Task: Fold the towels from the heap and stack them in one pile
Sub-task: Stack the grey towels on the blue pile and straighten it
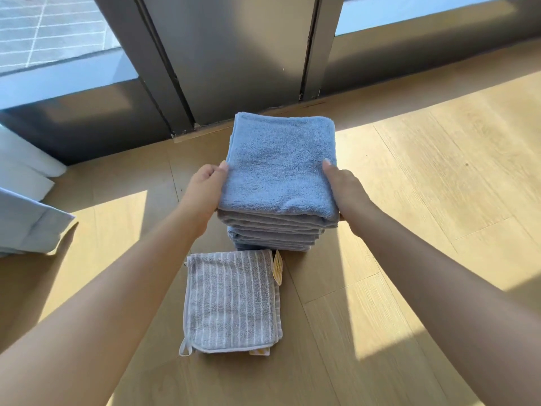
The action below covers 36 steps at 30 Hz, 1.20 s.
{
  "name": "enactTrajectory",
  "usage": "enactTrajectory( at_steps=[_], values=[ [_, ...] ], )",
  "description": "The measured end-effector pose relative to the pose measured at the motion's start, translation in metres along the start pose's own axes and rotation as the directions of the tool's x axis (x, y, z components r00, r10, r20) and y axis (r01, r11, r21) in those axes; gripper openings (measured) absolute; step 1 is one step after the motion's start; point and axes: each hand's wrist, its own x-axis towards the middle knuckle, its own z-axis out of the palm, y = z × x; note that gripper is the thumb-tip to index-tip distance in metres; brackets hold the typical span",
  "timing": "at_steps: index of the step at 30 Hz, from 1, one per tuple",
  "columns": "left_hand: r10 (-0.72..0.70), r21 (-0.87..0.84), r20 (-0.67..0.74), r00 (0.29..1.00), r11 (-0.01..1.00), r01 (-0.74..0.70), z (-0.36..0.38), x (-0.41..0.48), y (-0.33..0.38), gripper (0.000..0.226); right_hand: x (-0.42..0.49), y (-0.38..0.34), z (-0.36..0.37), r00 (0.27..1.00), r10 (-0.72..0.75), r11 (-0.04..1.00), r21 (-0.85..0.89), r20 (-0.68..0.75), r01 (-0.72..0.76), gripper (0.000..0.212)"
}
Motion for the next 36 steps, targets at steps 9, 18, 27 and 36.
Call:
enactTrajectory(
  at_steps=[9, 18, 27, 36],
  values=[
    [-0.246, 0.145, -0.278, 0.928, 0.945, 0.294, -0.058, -0.039, -0.145, 0.052, -0.044, 0.116, 0.039, 0.930, 0.239, 0.968, 0.143, -0.278, -0.206, 0.024],
    [-0.598, -0.116, 0.145, 0.788, 0.781, 0.614, -0.050, -0.056, -0.216, 0.067, -0.078, 0.175, 0.131, 0.823, 0.447, 0.881, -0.010, 0.350, -0.474, 0.096],
    [-0.656, -0.235, 0.419, 0.628, 0.589, 0.773, -0.065, -0.072, -0.204, 0.033, -0.102, 0.164, 0.128, 0.818, 0.441, 0.849, 0.125, 0.368, -0.514, 0.053],
    [-0.676, -0.414, 0.301, 0.673, 0.542, 0.731, -0.101, -0.121, -0.182, 0.023, -0.144, 0.118, 0.143, 0.856, 0.278, 0.959, -0.080, 0.437, -0.271, 0.050]
  ],
)
